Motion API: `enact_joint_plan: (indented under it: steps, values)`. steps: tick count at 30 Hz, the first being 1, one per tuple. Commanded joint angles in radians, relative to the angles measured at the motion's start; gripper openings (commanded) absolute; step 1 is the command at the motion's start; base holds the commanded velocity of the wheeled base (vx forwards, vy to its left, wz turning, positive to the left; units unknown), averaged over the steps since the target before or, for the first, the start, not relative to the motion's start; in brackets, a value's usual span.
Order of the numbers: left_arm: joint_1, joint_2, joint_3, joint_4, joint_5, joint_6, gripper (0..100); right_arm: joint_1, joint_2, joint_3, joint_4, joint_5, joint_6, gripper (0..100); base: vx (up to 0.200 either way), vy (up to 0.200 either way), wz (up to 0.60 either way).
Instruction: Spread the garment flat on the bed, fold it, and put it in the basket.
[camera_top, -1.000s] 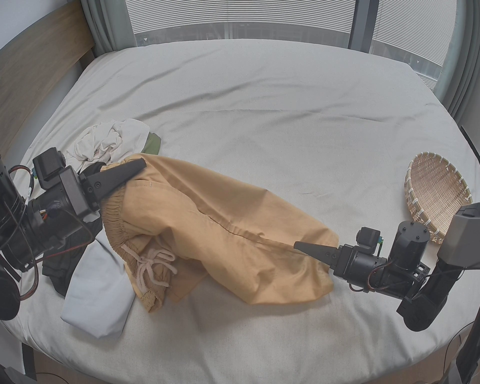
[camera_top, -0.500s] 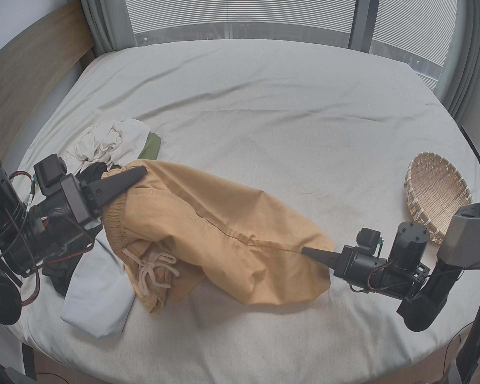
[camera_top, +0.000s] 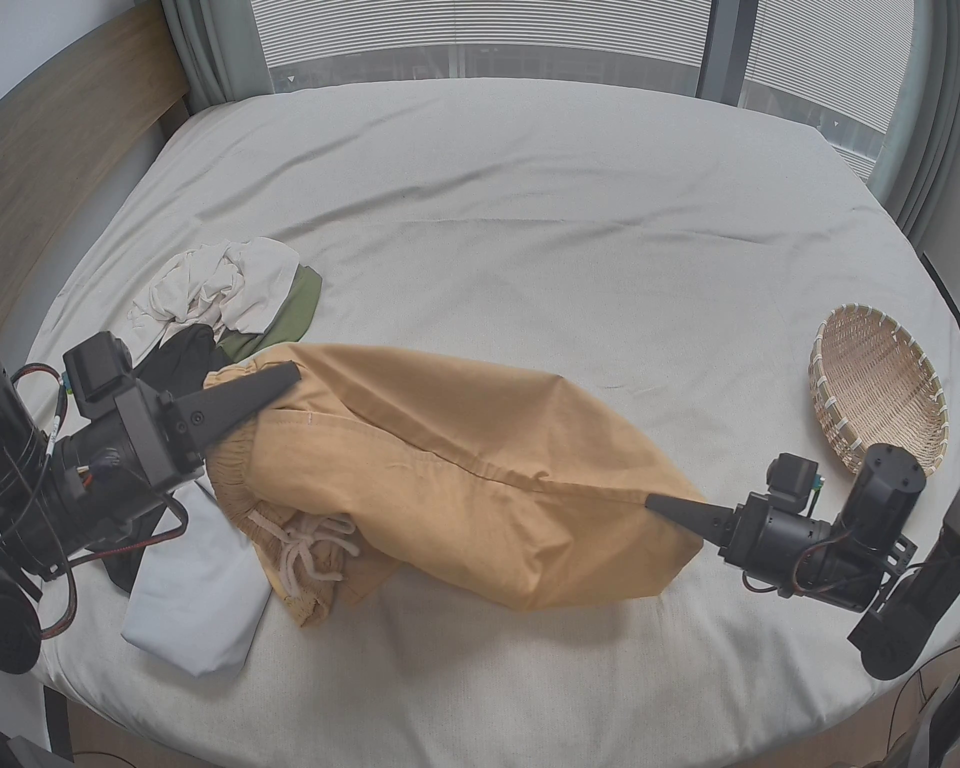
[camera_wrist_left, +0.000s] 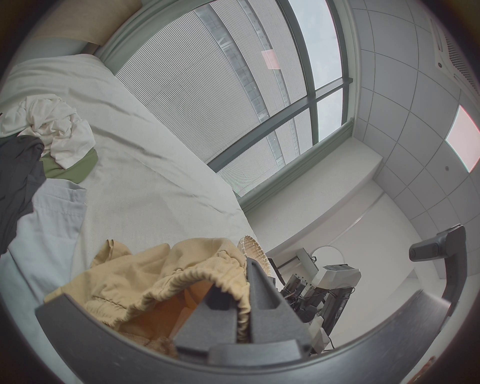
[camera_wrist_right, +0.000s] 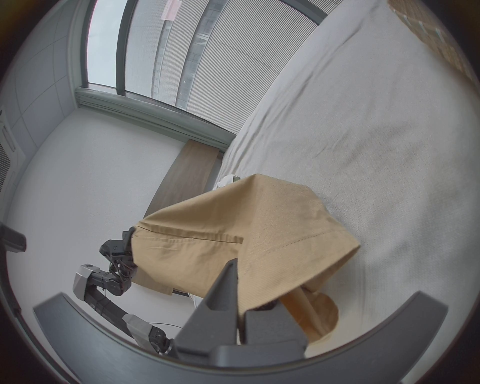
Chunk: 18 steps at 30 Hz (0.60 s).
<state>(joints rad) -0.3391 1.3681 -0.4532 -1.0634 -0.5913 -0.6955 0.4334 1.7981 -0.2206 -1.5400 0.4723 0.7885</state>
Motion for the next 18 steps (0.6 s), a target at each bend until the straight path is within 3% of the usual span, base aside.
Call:
enact_joint_plan:
  steps: [1, 11, 18]
  values:
    - [-0.054, -0.029, 0.018, 0.000, -0.001, 0.013, 0, 0.005, -0.169, 0.055, 0.000, -0.006, 0.005, 0, 0.000, 0.000, 0.00]
    - [-0.077, -0.015, 0.034, 0.006, 0.007, 0.122, 0, -0.018, -0.313, 0.061, 0.008, -0.006, 0.020, 0, 0.000, 0.000, 0.00]
    - [-0.097, -0.012, 0.018, 0.006, 0.018, 0.137, 0, -0.065, -0.410, -0.032, 0.169, -0.003, 0.018, 0, 0.000, 0.000, 0.00]
